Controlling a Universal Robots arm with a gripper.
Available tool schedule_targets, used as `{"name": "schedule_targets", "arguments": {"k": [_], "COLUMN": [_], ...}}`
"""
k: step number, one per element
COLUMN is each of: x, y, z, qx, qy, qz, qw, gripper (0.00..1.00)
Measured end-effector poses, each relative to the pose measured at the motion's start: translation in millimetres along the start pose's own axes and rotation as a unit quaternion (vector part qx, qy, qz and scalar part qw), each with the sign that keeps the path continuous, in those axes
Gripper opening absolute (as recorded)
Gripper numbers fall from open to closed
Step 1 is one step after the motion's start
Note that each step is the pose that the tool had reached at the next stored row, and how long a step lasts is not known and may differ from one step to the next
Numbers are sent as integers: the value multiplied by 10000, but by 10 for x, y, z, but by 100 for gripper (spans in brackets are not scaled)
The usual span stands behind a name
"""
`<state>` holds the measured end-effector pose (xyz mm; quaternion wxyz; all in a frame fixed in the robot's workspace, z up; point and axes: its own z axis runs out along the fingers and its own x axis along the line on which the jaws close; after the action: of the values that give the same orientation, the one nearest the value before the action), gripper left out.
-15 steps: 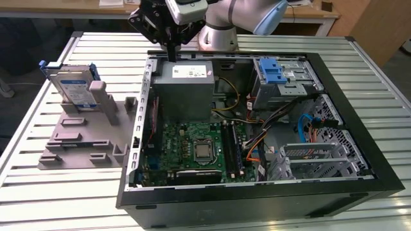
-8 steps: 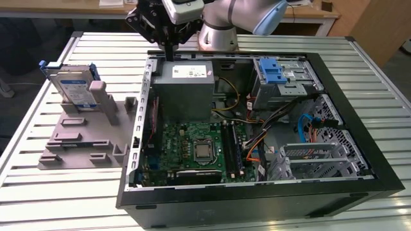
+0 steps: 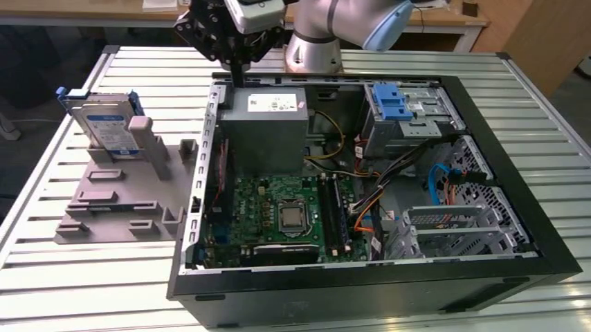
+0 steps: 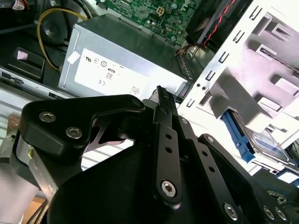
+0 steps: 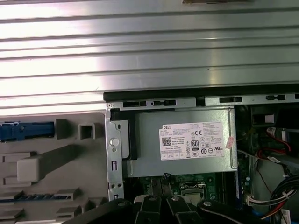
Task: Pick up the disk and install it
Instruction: 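Reach for the disk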
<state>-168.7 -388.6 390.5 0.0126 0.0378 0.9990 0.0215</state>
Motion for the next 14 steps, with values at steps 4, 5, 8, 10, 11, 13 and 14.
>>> {"name": "schedule_targets", "arguments": {"k": [4,5,8,10,11,13,14], "x": [58,75,120,147,161,189,202], "y": [14,21,43,57,65,80,88], "z": [1,2,3,4,5,6,7], "qx": [0,1,0,0,0,0,0], "qy": [0,0,0,0,0,0,0], "qz": [1,0,0,0,0,1,1], "qw": [10000,10000,10000,10000,10000,10000,10000], "gripper": [11,11,11,11,11,11,11]}}
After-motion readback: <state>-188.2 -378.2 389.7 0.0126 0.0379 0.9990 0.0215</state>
